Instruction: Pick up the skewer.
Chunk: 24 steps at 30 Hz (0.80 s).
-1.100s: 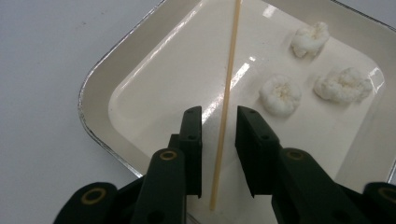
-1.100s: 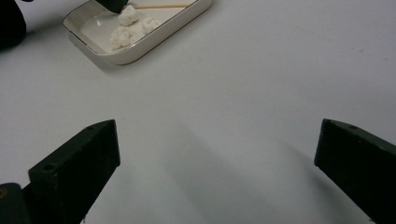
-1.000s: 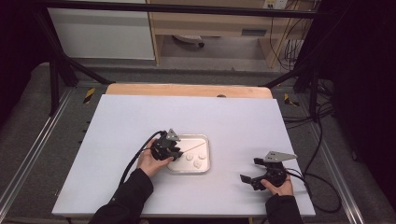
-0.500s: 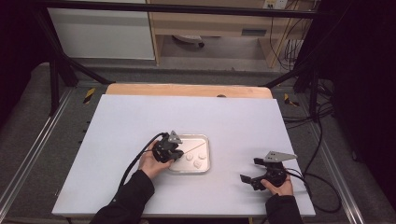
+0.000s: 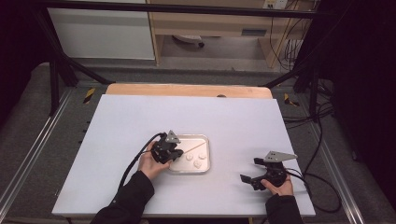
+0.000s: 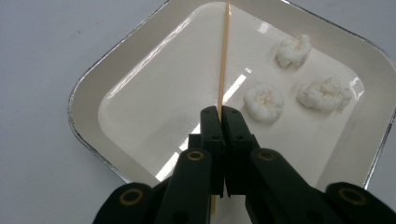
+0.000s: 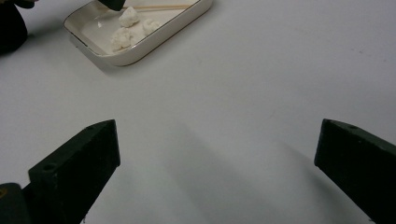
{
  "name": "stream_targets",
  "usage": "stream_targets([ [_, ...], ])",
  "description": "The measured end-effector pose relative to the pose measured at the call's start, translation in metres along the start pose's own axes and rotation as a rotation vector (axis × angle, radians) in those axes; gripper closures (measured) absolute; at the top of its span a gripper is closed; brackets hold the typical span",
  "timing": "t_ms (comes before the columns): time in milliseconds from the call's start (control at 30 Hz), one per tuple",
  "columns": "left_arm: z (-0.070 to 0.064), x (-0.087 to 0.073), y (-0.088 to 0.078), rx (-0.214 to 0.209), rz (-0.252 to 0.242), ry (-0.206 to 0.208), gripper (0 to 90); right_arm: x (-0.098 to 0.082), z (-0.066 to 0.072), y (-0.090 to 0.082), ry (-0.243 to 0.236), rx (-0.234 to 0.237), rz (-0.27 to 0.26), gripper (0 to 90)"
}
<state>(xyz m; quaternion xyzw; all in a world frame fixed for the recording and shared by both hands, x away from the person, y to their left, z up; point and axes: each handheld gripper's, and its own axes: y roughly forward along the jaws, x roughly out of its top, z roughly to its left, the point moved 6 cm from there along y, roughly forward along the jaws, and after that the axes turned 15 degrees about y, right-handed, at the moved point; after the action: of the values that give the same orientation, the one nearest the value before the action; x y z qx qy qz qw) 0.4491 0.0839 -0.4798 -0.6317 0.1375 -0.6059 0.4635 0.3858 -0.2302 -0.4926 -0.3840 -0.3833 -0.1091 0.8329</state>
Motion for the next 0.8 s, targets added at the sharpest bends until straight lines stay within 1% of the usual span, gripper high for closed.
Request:
stream_targets([
  [133, 0.001, 0.002, -0.004, 0.008, -0.023, 0.001, 88.8, 0.000, 0.000, 0.000, -0.003, -0.002, 0.001, 0.6],
  [233, 0.001, 0.003, -0.007, 0.024, -0.034, 0.001, 88.9, 0.000, 0.000, 0.000, -0.001, 0.000, 0.000, 0.6],
  [333, 0.003, 0.002, -0.011, 0.033, -0.049, -0.009, 88.8, 0.000, 0.000, 0.000, -0.004, -0.002, 0.000, 0.6],
  [533, 0.003, -0.001, -0.021, 0.034, -0.073, -0.019, 88.9, 0.000, 0.000, 0.000, -0.003, -0.004, 0.001, 0.6],
  [633, 0.002, -0.001, -0.025, 0.032, -0.080, -0.014, 88.8, 0.001, 0.001, 0.000, -0.006, -0.003, -0.005, 0.6],
  [700, 0.001, -0.001, -0.028, 0.031, -0.086, -0.012, 88.8, 0.002, 0.001, 0.000, -0.025, -0.012, -0.008, 0.6],
  [767, 0.000, -0.001, -0.030, 0.027, -0.093, -0.011, 88.8, 0.002, 0.002, 0.001, -0.031, -0.013, -0.007, 0.5],
  [800, -0.001, -0.001, -0.031, 0.024, -0.097, -0.012, 88.8, 0.004, 0.005, 0.001, -0.044, -0.023, -0.009, 0.6],
])
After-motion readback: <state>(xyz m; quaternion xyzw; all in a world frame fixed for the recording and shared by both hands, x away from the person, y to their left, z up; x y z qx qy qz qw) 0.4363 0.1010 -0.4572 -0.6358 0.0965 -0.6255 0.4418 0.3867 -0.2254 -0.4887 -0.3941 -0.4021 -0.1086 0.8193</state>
